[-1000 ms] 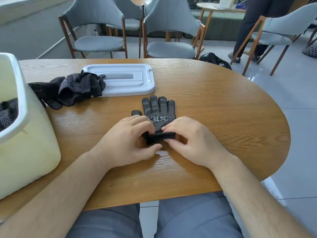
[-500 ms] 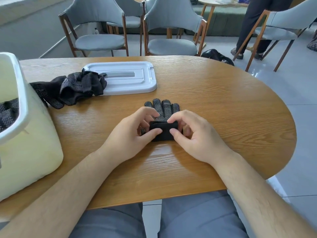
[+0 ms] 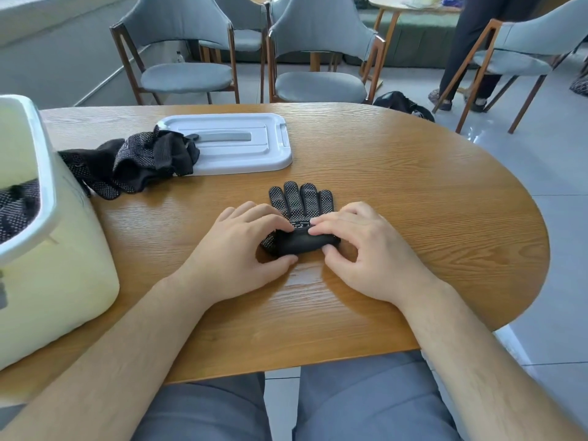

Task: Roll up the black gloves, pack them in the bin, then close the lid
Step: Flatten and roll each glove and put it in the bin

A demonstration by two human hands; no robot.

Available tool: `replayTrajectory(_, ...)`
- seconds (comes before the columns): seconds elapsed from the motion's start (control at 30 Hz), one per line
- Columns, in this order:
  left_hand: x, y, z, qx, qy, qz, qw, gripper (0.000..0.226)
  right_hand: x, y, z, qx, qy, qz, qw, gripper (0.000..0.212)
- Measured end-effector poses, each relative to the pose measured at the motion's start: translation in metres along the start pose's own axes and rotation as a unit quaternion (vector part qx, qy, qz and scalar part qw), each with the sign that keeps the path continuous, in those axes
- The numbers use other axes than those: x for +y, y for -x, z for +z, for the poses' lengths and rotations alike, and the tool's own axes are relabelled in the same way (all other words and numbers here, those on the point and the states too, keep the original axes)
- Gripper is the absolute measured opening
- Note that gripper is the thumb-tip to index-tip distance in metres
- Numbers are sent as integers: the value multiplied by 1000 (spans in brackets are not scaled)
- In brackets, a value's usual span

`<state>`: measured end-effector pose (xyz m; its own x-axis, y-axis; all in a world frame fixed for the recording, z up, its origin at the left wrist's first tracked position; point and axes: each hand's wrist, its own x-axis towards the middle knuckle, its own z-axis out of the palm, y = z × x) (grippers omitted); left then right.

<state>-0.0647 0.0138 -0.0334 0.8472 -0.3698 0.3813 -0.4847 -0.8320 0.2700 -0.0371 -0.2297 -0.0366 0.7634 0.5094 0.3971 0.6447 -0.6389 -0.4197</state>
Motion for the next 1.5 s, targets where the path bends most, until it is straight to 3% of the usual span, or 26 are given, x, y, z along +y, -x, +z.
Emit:
replayTrajectory(0.17,3,-3,3,39,37,-12,998,25,2,0,1,13,-38,-1,999,23)
replayTrajectory(0.3,10,-4,-4,39,133,-59,989,11,-2,1,-5,3,-98,57,994,24)
replayTrajectory(0.43,16,-4,-3,33,199,-118,972,24,-2,-2,-1,-9,-119,77,990,26)
replayTrajectory(0.53,10,-6,2,56,128,-85,987,21,1,-8,6,17,-70,68,995,15)
replayTrajectory(0.63,6,-5,9,74,48,-33,996,13,6,-7,5,11,-40,56,998,22)
replayTrajectory(0.73,7,-2,4,55,1,-45,997,29,7,-3,0,-34,-26,39,998,40)
replayTrajectory(0.8,5,-1,3,29,-32,-36,998,44,9,-3,-1,-34,-26,38,998,39)
replayTrajectory(0.97,4,-3,2,44,-16,-30,998,35,7,-1,-2,-29,-74,34,996,28)
replayTrajectory(1.1,1,-2,-1,60,78,-68,993,28,1,-1,0,-32,-124,84,988,31)
replayTrajectory(1.2,-4,-12,0,58,111,-102,987,27,1,-14,5,5,-96,95,991,24)
replayTrajectory(1.37,-14,-20,9,97,-35,-62,993,29,7,-34,8,16,-49,176,983,34)
replayTrajectory(1.5,-11,-13,9,72,-73,-43,994,58,3,-25,3,36,-60,222,972,40)
